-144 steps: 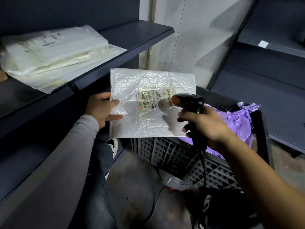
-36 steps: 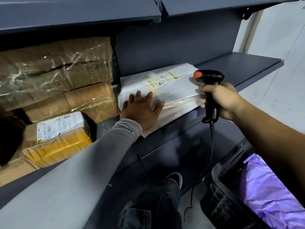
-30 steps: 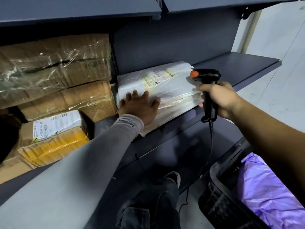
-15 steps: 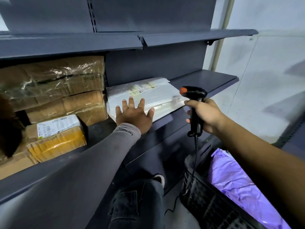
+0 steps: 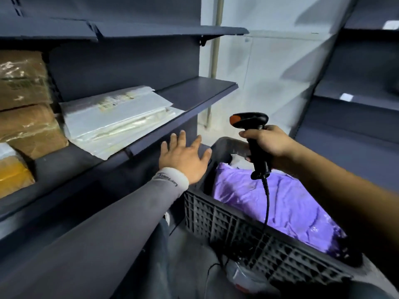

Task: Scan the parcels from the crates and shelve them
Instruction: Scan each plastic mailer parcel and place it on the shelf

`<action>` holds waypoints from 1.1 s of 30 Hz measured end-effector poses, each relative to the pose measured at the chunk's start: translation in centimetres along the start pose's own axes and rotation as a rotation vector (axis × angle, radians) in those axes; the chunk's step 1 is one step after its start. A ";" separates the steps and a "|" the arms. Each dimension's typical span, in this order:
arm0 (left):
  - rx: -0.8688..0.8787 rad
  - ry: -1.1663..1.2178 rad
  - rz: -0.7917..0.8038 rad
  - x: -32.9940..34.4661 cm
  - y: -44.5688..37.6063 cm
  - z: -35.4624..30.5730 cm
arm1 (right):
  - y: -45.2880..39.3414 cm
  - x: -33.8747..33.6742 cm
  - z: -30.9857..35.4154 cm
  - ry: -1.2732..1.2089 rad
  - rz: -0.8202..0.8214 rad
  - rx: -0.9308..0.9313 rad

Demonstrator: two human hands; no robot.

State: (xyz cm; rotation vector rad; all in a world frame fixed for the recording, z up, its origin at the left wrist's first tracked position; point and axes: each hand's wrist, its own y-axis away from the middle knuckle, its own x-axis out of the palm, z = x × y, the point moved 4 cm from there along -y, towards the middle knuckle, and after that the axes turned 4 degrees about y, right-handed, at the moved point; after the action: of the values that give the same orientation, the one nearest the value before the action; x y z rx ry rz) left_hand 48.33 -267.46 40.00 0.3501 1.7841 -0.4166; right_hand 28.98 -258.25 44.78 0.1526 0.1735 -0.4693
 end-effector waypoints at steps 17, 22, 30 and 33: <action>0.102 0.037 0.369 15.3 -3.9 -8.4 | 1.1 -14.9 -14.5 0.135 -0.328 0.385; 0.042 0.011 0.599 19.4 -5.4 -8.9 | 0.4 -15.9 -18.5 0.167 -0.389 0.445; 0.030 0.048 0.744 21.5 -6.7 -9.6 | -0.5 -14.1 -20.9 0.186 -0.346 0.549; 0.054 0.097 0.728 21.5 -7.1 -9.8 | -0.6 -13.7 -21.6 0.191 -0.355 0.569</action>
State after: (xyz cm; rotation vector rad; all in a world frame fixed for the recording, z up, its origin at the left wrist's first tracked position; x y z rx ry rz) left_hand 31.42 -268.91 22.02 1.0246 1.6055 0.0737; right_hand 13.86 -248.86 26.39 0.7342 0.2527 -0.8526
